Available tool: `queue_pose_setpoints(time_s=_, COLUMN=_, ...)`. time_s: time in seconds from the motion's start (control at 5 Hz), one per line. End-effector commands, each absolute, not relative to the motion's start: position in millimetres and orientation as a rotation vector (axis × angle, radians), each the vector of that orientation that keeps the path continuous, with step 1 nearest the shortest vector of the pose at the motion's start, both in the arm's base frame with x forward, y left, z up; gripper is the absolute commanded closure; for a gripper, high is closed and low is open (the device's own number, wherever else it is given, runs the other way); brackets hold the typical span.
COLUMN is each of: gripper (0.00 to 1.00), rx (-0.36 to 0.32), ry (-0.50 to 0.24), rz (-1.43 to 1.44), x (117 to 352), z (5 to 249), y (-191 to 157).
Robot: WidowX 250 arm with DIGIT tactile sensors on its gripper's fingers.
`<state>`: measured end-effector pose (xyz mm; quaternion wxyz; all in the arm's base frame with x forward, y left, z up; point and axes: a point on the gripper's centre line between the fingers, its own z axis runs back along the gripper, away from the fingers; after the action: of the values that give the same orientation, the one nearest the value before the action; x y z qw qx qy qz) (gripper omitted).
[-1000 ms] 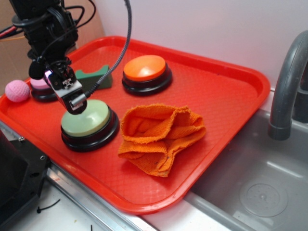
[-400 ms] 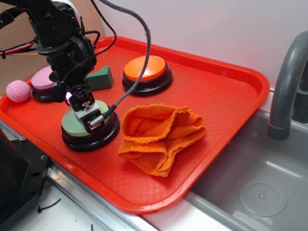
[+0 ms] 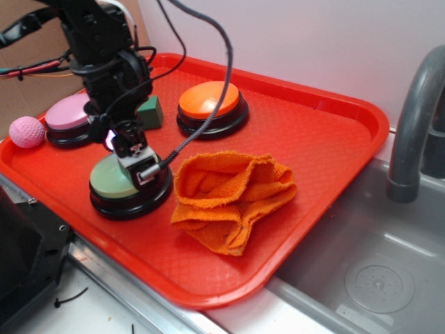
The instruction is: Push the green button.
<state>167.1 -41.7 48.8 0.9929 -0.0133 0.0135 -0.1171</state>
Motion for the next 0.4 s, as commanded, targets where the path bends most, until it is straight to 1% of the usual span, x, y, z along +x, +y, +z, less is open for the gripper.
queue_pose_setpoints(time_s=0.0, gripper=0.0, rx=-0.04, ry=0.025, rz=-0.227, x=161, z=52, y=-39)
queue_pose_setpoints(time_s=0.2, gripper=0.0, rx=0.019, ry=-0.015, rz=-0.216, x=164, z=72, y=-36)
